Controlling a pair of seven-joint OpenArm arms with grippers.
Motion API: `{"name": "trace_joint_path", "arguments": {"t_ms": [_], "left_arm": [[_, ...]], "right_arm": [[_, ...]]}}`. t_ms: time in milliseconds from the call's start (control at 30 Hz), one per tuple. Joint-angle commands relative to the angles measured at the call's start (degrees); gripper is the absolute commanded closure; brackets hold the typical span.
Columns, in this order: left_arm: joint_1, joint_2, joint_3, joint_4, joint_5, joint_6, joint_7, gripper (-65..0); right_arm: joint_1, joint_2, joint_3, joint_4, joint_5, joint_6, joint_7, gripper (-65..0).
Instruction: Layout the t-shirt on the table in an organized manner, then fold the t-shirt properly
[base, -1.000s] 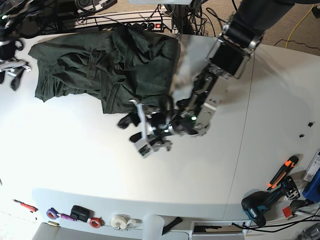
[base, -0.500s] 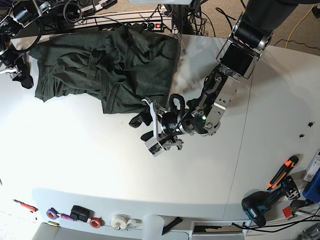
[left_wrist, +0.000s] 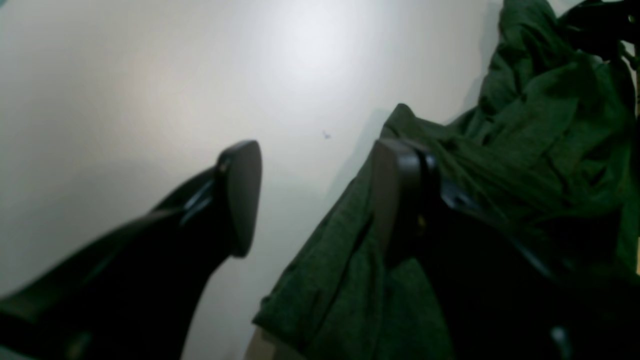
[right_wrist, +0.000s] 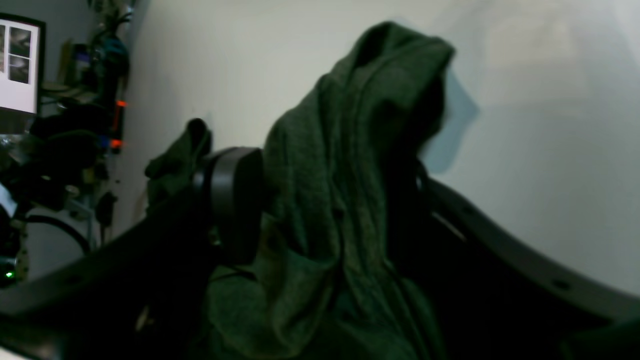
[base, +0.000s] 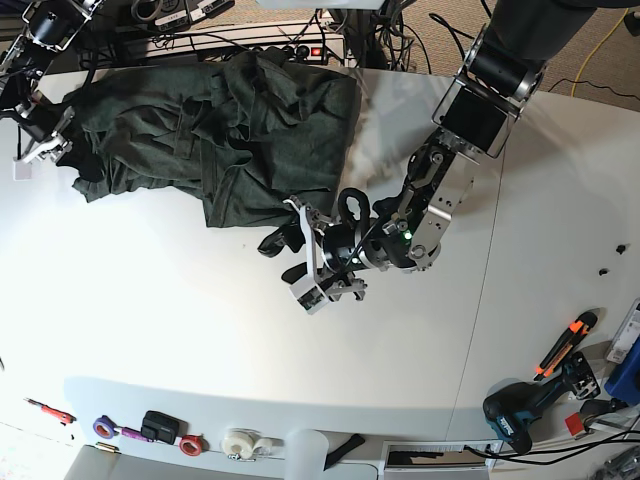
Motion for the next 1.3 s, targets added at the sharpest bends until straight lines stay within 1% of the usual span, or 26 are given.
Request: {"name": "trace_joint_path", "arguments": {"t_ms": [0,133,167,200,300,333,367,433,500,600,667,700,800,833,900,1000,1067,1133,1267], "left_arm": [[-1.55,0.44,-0.28,1.05,-1.05,-0.26,-1.25,-35.1],[-1.57,0.44,-0.28,1.05,-1.05,-0.26,-1.25,-35.1],[-1.57,0.44,-0.28,1.05,-1.05,-0.26,-1.18,-35.1],[-1.6,0.44,-0.28,1.05,-1.05,-0.26,-0.85,-35.1],[-1.86,0.13,-0.52,1.25,-1.07,-0.28,-0.22,-34.8],[-1.88,0.11,-0.98,1.64,-1.05,-0.28,0.5,-33.8],[-1.84,0.13,-1.81,2.36,-1.09,-0.28,1.44,-32.2],[-1.51,0.13,-4.24,4.76,-1.55,-0.48,3.23,-27.3],[-0.74,0.13,-7.45,8.02,-2.82,-1.99,4.17,-23.3],[0.87,0.11,-12.85,13.4,-5.38,-3.32,7.67,-22.8],[2.01,-0.09,-16.02,15.93,-7.63,-3.52,11.04,-22.8],[2.67,-0.72,-17.18,16.7,-9.25,-3.52,12.0,-22.8],[5.33,-3.63,-19.28,17.68,-12.35,-3.52,12.24,-22.8],[6.27,-4.7,-19.65,17.73,-12.63,-3.61,12.24,-22.8],[8.22,-6.78,-20.06,17.73,-12.63,-5.07,12.13,-22.8],[10.88,-9.86,-20.06,17.73,-12.9,-5.73,12.04,-22.8],[12.37,-11.63,-20.06,17.73,-14.23,-5.9,12.02,-22.8],[13.46,-13.03,-20.11,17.73,-15.43,-5.9,12.02,-22.8],[14.23,-14.58,-20.13,17.73,-15.56,-5.97,12.11,-22.8]], "right_arm": [[-0.74,0.02,-0.85,-0.37,-4.35,-1.1,-4.84,-36.9],[-0.74,0.02,-0.94,-0.37,-3.74,-1.1,-4.84,-36.8],[-0.74,0.02,-0.94,-0.37,-3.74,-1.1,-4.84,-35.9],[-0.74,0.02,-0.94,-0.37,-3.72,-1.1,-4.84,-32.4],[-0.74,0.04,-0.94,-0.33,-2.58,-1.1,-4.84,-10.1],[-0.74,0.07,-0.94,-0.33,-0.83,-1.1,-4.84,-5.7],[-0.74,0.07,-0.94,-0.33,2.25,-1.1,-4.84,-3.9],[-0.76,0.02,-0.94,-0.33,11.22,-1.1,-4.84,-3.4],[-0.39,-0.04,-0.9,0.31,11.22,-1.1,-4.84,-3.4],[-0.48,-0.98,-0.9,3.23,11.22,-1.1,-4.84,-3.3],[-0.59,-2.43,-0.9,5.95,11.22,-1.1,-4.84,-2.2],[-0.61,-3.34,-0.9,7.54,11.22,-1.1,-4.84,-1.4],[-0.61,-7.19,-0.92,13.31,11.22,-1.1,-4.84,-0.8],[-0.61,-8.59,-0.92,15.54,11.22,-1.1,-4.84,-0.8],[-0.61,-11.32,-0.94,20.37,11.22,-1.1,-4.84,-0.8],[-0.59,-14.88,-0.94,28.5,11.22,-1.1,-4.84,-0.8],[-0.59,-17.07,-0.96,34.36,11.22,-1.1,-4.84,-0.7],[-0.59,-19.45,-0.96,40.26,11.22,-1.1,-4.84,0.0],[-0.61,-25.03,-2.05,50.01,11.22,-1.1,-4.84,0.0]]}}
